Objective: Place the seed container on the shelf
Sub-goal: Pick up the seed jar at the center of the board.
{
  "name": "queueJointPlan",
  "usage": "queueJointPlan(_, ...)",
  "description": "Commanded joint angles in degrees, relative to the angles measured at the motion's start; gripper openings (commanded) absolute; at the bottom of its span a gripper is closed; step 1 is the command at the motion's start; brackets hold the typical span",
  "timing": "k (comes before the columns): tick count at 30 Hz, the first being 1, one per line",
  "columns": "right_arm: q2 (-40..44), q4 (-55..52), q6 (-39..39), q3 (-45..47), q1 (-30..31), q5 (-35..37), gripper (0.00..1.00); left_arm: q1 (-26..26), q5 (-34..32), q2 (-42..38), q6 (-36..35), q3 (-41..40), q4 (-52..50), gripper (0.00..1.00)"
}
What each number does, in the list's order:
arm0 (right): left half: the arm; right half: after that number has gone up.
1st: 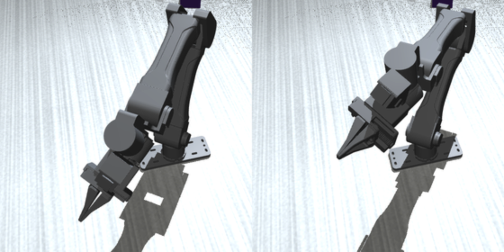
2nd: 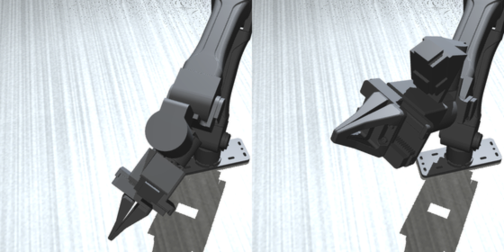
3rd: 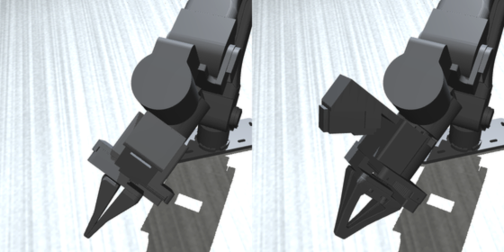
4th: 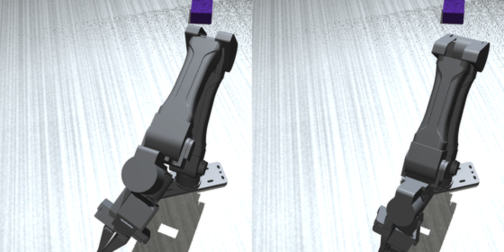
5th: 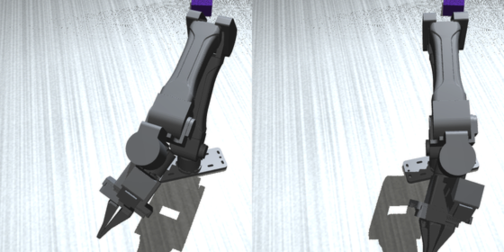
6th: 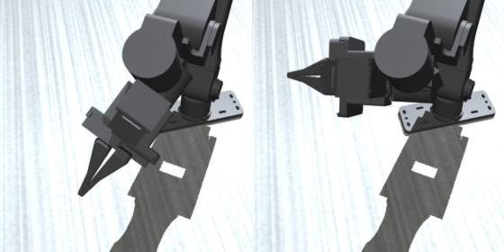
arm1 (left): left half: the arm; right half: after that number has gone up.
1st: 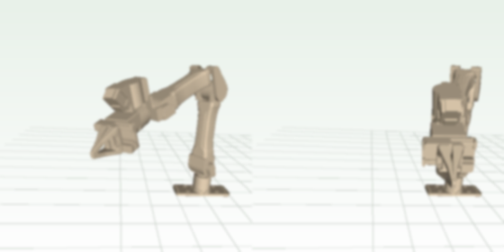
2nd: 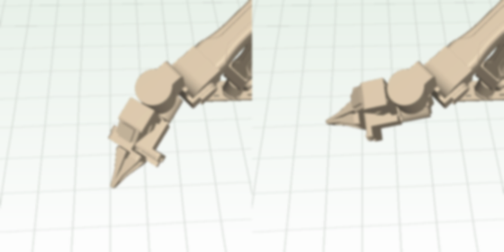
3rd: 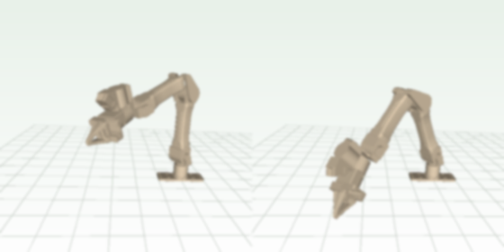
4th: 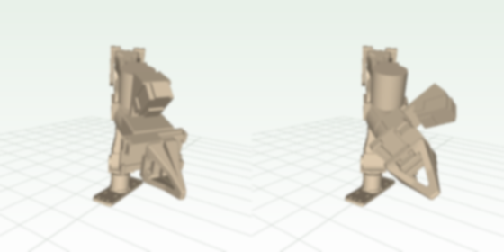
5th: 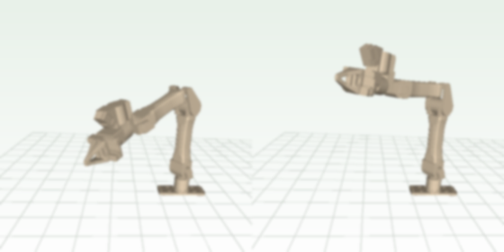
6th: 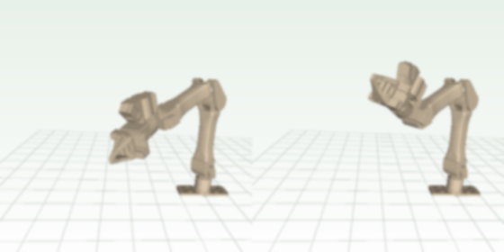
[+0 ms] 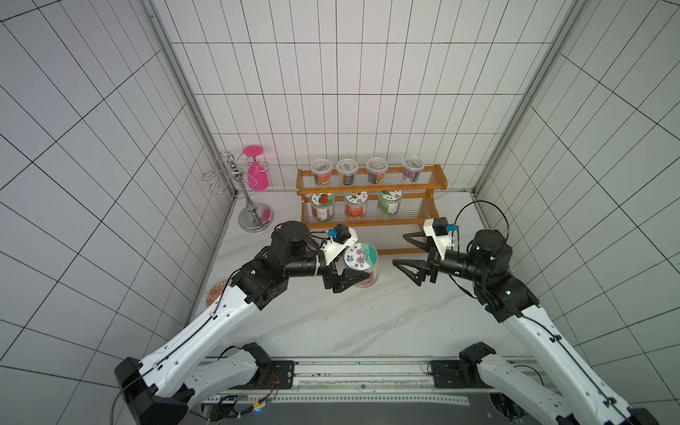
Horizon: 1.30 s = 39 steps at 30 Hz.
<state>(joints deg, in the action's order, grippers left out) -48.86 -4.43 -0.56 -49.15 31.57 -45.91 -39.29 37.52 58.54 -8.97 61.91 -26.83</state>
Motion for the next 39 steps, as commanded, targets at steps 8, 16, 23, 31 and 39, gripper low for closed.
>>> queueJointPlan(8, -7.6, 5.7, -12.7, -1.6, 12.4, 1.9, 0.99, 0.4, 1.6, -3.3, -3.9, 2.3, -6.0, 0.55)
queueJointPlan(16, -10.4, 8.1, -12.5, -0.9, 19.9, 2.7, 0.99, 0.4, -2.4, -3.4, -6.2, 1.0, -5.8, 0.55)
queueJointPlan(23, -11.8, 12.4, -8.4, -0.1, 22.3, 5.2, 0.99, 0.4, -3.0, -3.8, -5.9, -0.7, -2.5, 0.55)
queueJointPlan(31, -12.2, 14.8, -7.6, 0.4, 22.9, 5.7, 0.86, 0.4, -2.1, -3.9, -4.8, -1.4, -1.3, 0.55)
queueJointPlan(39, -10.9, 14.5, -9.2, 1.1, 23.1, 5.3, 0.65, 0.4, -2.0, -4.7, -3.8, -2.3, 0.5, 0.59)
